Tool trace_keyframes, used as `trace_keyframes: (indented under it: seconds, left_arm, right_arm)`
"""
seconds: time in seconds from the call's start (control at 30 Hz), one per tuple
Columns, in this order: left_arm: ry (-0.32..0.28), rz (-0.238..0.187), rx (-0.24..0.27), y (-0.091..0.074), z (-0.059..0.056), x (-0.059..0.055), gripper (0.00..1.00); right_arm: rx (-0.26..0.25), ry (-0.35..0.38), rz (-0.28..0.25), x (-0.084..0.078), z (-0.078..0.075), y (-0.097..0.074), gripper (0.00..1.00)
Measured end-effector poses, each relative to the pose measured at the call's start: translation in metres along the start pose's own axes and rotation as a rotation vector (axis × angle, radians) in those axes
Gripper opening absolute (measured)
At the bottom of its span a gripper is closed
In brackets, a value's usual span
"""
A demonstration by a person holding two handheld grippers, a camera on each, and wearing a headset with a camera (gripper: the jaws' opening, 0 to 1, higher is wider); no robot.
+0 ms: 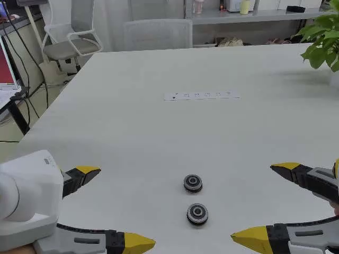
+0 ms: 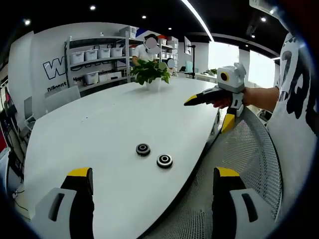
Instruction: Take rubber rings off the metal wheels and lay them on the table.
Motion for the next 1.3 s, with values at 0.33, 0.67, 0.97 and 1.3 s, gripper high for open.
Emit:
trace_keyframes:
  seconds: [0.33,0.67,0.97,1.3]
  left_arm:
    - [0.001,0.001,-0.006,-0.0004,-0.0005,0.0009,0.99]
    - [0.002,-0.001,-0.010,-0.0007,-0.0004,0.0011,0.98]
    - [0.001,-0.003,-0.014,-0.0013,-0.0011,0.0016,0.98]
    - [0.002,-0.002,-0.022,0.0010,-0.0028,0.0034,0.98]
  right_arm:
    - [0.001,-0.012,0.019,-0.0032,0.0016,-0.0009,0.99]
    - [-0.001,-0.018,0.023,-0.0033,0.0024,-0.0022,0.99]
    - [0.001,-0.019,0.025,-0.0043,0.0037,-0.0026,0.99]
    - [-0.006,-0.023,0.038,-0.0086,0.0017,-0.0045,0.99]
Point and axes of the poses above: the centre of the closed fingertips' face, and the gripper's own axes: y roughly forward along the fingers, z roughly to its left, x roughly out of its top, the point moved 5 cm from there along -y, roughly backward along the fingers, and after that the axes turned 6 degrees about -x, right-handed, at the moved point
